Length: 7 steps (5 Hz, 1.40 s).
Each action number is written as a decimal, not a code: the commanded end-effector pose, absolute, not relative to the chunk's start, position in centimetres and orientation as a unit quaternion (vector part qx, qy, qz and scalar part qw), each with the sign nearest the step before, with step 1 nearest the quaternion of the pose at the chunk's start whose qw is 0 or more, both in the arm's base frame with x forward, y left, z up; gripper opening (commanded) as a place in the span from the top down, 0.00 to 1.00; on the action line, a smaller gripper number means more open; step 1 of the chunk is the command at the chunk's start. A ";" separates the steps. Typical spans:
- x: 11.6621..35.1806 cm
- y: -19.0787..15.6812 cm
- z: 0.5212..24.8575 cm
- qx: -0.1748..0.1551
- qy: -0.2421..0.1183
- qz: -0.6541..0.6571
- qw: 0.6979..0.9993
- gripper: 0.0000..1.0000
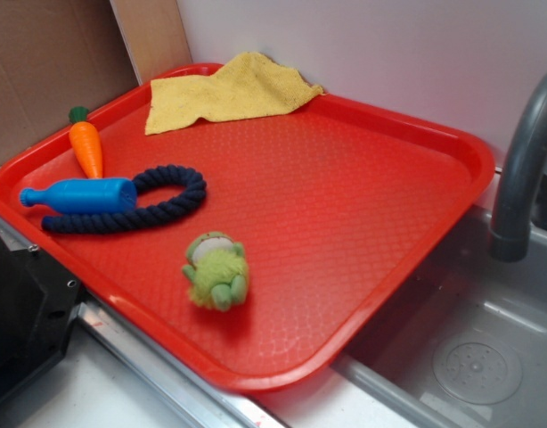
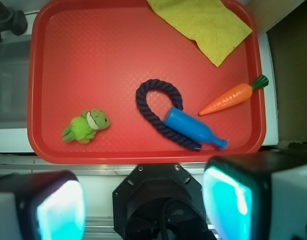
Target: Grab the carrot.
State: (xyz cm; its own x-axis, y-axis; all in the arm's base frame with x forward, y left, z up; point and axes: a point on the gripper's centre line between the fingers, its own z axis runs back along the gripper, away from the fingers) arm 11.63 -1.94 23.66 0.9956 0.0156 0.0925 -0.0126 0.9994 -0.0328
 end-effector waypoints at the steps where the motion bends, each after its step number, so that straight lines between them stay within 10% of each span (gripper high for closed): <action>1: 11.6 -1.9 23.7 -0.016 -0.046 0.007 0.999 0.00; 4: 13.8 8.3 15.9 -0.007 -0.005 0.304 0.953 0.00; 5: 12.7 9.7 16.4 -0.003 -0.080 0.420 0.904 0.00; 7: 12.7 9.7 16.4 -0.003 -0.080 0.420 0.904 0.00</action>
State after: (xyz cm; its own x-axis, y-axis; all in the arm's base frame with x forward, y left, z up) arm 13.54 9.56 15.79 0.6417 0.7567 0.1251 -0.7555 0.6517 -0.0663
